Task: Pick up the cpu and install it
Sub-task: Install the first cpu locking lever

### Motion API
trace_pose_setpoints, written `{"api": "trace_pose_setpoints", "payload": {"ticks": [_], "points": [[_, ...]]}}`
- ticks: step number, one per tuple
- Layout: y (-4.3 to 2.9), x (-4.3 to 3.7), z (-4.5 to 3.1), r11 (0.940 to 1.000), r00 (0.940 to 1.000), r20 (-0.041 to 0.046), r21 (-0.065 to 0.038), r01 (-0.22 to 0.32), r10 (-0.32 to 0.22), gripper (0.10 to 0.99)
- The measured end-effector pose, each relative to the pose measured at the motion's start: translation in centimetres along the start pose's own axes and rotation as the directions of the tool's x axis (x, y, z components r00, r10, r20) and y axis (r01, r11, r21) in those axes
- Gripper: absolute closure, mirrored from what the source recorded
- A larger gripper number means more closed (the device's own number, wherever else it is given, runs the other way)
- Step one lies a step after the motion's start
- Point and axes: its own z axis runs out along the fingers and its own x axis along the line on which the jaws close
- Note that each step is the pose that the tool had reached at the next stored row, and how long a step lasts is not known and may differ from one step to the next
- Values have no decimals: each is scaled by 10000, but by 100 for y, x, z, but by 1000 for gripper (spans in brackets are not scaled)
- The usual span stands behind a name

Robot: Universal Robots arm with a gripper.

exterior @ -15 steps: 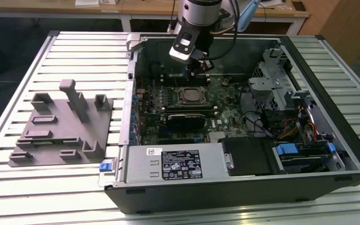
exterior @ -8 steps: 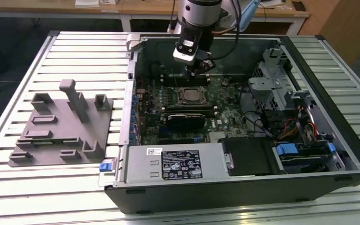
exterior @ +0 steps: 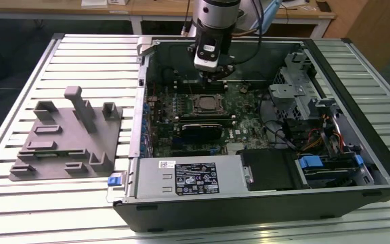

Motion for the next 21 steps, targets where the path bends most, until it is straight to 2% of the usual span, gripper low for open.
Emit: {"api": "trace_pose_setpoints", "payload": {"ticks": [5, 10, 12, 13, 16, 18, 21], "points": [[0, 0, 3, 9959, 9959, -17, 34, 907, -907, 980], [0, 0, 6, 9855, 9855, -4, 21, 1694, -1694, 980], [0, -1, 7, 9820, 9819, 96, -46, 1891, -1890, 980], [0, 0, 8, 9807, 9807, 177, -100, 1952, -1950, 980], [-1, 0, 11, 9777, 9773, 501, -319, 2076, -2059, 980], [0, 0, 15, 9715, 9711, 513, -331, 2349, -2331, 980], [-1, -1, 24, 9572, 9569, 499, -309, 2877, -2860, 980]]}}
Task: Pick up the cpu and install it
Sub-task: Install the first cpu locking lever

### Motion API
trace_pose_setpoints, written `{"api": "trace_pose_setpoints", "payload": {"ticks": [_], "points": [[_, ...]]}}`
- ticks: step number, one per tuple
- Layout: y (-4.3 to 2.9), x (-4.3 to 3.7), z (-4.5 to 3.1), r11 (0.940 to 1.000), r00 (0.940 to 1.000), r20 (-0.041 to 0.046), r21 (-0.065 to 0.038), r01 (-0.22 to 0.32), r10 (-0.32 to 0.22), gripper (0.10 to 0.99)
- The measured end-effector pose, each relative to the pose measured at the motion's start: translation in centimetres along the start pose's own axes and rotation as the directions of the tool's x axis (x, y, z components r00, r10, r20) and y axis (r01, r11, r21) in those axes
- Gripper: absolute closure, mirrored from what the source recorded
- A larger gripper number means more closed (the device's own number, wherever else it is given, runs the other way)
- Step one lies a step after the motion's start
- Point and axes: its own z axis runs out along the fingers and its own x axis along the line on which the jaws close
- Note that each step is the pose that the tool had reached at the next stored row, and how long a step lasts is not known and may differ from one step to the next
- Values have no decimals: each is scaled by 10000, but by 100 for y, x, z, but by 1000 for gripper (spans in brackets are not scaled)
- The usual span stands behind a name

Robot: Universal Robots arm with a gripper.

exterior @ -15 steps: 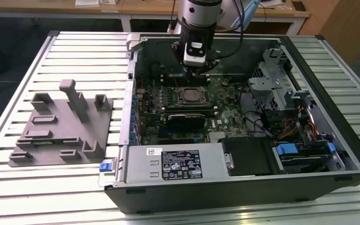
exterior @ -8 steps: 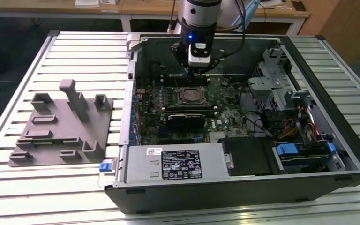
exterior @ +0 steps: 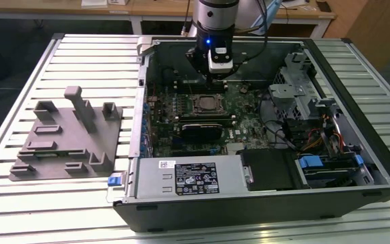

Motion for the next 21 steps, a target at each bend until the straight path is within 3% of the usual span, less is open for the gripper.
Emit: {"api": "trace_pose_setpoints", "payload": {"ticks": [5, 11, 16, 21], "points": [[-1, 0, 13, 9958, 9958, -52, -15, 914, -914, 980], [-2, 0, 25, 9802, 9802, -112, -39, 1979, -1979, 980], [-2, 0, 32, 9581, 9580, -160, -64, 2864, -2865, 980], [-2, 0, 38, 9281, 9279, -205, -95, 3721, -3723, 980]]}}
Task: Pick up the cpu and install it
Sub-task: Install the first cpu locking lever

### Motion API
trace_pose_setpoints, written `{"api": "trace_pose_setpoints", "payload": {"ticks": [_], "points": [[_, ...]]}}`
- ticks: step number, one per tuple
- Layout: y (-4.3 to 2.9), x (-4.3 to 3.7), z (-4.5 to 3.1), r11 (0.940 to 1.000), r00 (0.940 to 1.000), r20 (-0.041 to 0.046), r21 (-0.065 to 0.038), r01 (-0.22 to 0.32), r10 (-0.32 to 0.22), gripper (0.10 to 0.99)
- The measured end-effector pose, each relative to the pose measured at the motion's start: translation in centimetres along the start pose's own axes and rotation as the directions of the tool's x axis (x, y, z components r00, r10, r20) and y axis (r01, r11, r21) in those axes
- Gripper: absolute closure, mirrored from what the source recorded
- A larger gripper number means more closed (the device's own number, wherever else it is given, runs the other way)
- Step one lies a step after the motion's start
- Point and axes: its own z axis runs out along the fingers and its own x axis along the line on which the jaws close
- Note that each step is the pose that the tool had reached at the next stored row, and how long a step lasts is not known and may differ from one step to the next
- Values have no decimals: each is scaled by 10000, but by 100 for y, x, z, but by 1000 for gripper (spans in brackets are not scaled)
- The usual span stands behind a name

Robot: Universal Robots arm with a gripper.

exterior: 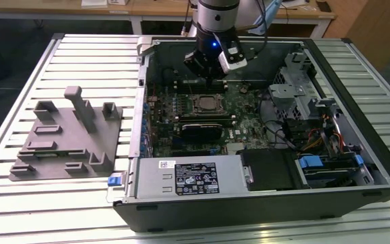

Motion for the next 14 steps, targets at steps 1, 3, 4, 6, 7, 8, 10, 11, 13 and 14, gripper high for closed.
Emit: {"api": "trace_pose_setpoints", "payload": {"ticks": [1, 3, 4, 6, 7, 8, 10, 11, 13, 14], "points": [[0, 0, 1, 9998, 9998, -10, -3, 182, -182, 980], [0, 0, 4, 9985, 9985, -30, -8, 540, -540, 980], [0, 0, 6, 9974, 9974, -41, -12, 723, -723, 980], [0, 0, 9, 9941, 9941, -61, -19, 1082, -1082, 980], [-1, 2, 10, 9921, 9921, -71, -21, 1250, -1251, 980], [-2, 12, 11, 9908, 9908, -75, -25, 1350, -1350, 980], [-9, 62, 11, 9898, 9898, -80, -26, 1423, -1423, 980], [-13, 96, 12, 9895, 9895, -81, -27, 1442, -1442, 980], [-22, 168, 11, 9892, 9891, -83, -27, 1468, -1468, 980], [-26, 199, 11, 9890, 9889, -84, -26, 1481, -1482, 980]]}}
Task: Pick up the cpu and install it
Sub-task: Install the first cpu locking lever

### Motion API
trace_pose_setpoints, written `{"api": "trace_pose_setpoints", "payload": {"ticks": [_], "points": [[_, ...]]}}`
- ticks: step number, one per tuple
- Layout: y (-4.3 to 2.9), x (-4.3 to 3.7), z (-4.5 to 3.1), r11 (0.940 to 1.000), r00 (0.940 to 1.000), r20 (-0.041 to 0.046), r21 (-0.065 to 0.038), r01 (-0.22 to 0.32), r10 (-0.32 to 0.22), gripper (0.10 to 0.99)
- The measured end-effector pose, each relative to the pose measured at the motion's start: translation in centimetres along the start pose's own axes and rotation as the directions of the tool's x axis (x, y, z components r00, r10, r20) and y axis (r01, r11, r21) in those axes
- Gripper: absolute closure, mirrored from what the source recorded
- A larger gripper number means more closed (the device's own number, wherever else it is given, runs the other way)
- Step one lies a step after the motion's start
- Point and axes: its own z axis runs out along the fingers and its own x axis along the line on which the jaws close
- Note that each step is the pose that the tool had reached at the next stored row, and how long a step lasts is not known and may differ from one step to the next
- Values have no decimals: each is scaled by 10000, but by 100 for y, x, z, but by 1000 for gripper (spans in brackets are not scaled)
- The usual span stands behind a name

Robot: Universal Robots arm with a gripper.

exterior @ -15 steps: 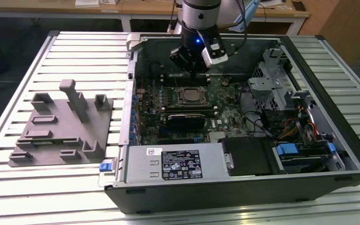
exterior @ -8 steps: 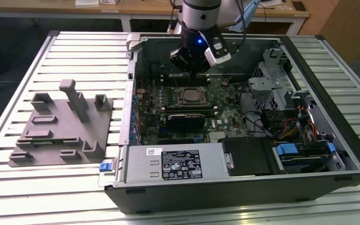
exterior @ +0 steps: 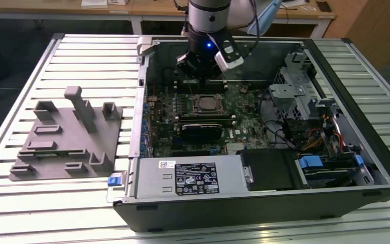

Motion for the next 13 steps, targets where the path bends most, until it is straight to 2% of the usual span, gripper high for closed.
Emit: {"api": "trace_pose_setpoints", "payload": {"ticks": [8, 13], "points": [[4, 173, 1, 10000, 10000, -1, -2, 23, -23, 980], [5, 205, 2, 10000, 10000, -1, -1, 24, -24, 980]]}}
